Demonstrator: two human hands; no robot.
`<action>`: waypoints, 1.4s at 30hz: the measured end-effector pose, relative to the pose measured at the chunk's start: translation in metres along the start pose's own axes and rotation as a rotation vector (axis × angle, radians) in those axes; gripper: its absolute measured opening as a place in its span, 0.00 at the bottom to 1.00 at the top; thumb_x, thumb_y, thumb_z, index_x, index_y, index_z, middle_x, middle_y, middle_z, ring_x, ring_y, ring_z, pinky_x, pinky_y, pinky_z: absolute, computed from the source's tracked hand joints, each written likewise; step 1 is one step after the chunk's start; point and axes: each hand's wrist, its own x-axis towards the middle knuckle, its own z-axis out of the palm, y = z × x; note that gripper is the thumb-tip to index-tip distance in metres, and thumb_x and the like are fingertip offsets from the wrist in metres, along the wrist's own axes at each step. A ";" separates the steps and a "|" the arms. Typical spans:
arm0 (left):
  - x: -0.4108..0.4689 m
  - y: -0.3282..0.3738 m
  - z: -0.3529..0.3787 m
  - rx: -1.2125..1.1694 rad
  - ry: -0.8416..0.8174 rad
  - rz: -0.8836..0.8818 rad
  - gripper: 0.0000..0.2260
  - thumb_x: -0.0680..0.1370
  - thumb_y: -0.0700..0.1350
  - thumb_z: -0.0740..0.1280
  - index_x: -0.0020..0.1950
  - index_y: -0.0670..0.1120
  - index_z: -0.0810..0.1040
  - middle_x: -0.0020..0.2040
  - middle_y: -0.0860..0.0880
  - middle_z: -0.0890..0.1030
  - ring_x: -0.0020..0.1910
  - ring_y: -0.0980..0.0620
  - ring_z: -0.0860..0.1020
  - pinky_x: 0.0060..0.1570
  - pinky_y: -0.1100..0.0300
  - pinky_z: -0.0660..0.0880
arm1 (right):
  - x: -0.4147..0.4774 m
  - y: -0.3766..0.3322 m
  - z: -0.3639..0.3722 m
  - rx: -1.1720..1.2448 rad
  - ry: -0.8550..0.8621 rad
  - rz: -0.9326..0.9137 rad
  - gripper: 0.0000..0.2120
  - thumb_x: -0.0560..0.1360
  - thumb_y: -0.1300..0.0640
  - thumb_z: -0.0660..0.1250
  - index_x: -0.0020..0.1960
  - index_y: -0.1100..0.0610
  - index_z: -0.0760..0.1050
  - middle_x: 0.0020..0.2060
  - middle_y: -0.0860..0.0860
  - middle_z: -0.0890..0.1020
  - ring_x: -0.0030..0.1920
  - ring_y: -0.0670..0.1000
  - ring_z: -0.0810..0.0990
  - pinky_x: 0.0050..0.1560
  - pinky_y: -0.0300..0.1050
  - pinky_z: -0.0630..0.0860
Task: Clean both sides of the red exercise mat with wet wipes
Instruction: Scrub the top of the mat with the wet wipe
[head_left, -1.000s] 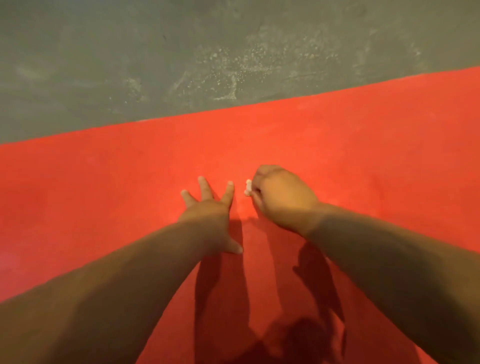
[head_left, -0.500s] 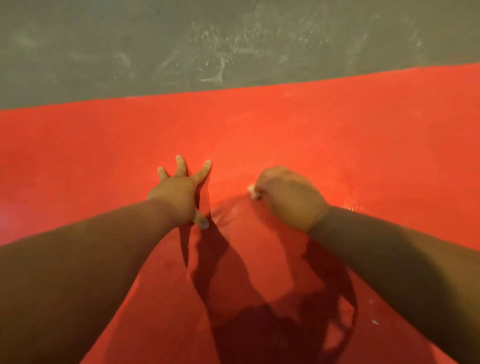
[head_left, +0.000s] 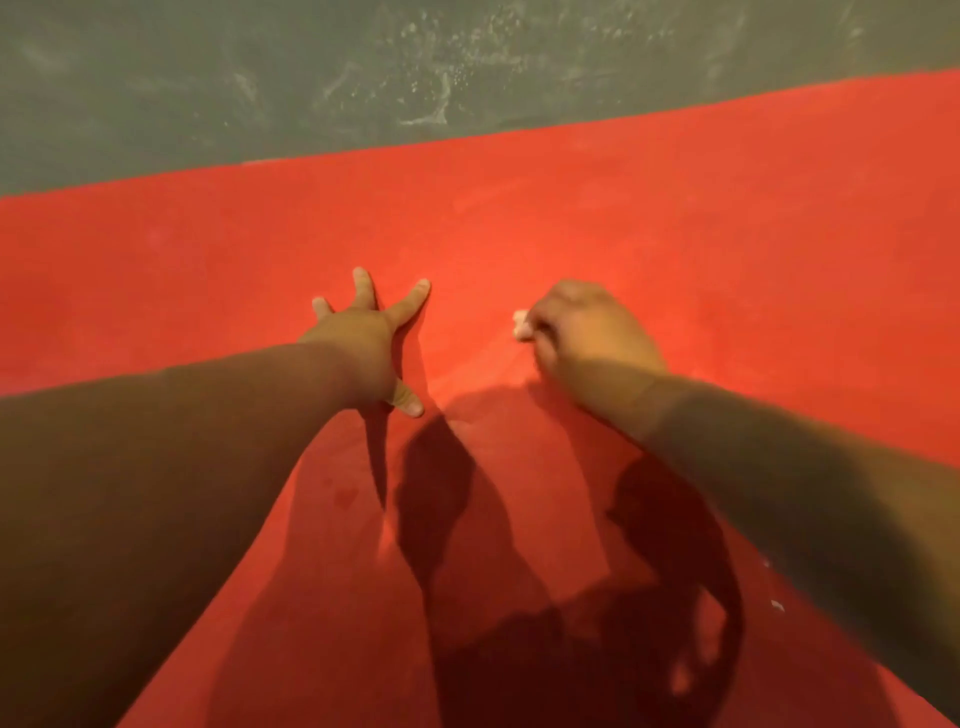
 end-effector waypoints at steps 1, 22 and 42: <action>0.000 0.000 0.000 -0.005 0.001 0.003 0.60 0.61 0.57 0.81 0.73 0.68 0.36 0.77 0.43 0.33 0.71 0.22 0.44 0.69 0.36 0.58 | 0.009 0.021 -0.014 -0.040 0.108 0.137 0.11 0.70 0.63 0.62 0.46 0.56 0.81 0.46 0.58 0.80 0.51 0.61 0.77 0.54 0.47 0.69; -0.063 -0.011 0.049 0.112 -0.020 0.143 0.53 0.65 0.63 0.75 0.78 0.59 0.42 0.78 0.41 0.41 0.74 0.29 0.52 0.72 0.44 0.59 | -0.041 -0.025 0.013 -0.118 0.117 0.246 0.10 0.73 0.64 0.62 0.50 0.57 0.80 0.51 0.57 0.78 0.55 0.59 0.75 0.56 0.45 0.67; -0.085 0.004 0.068 0.107 -0.053 0.104 0.59 0.66 0.57 0.77 0.77 0.53 0.33 0.75 0.36 0.32 0.73 0.26 0.42 0.72 0.42 0.51 | -0.120 -0.076 0.040 -0.028 -0.216 -0.244 0.06 0.69 0.61 0.66 0.45 0.54 0.77 0.44 0.52 0.77 0.48 0.56 0.74 0.48 0.49 0.73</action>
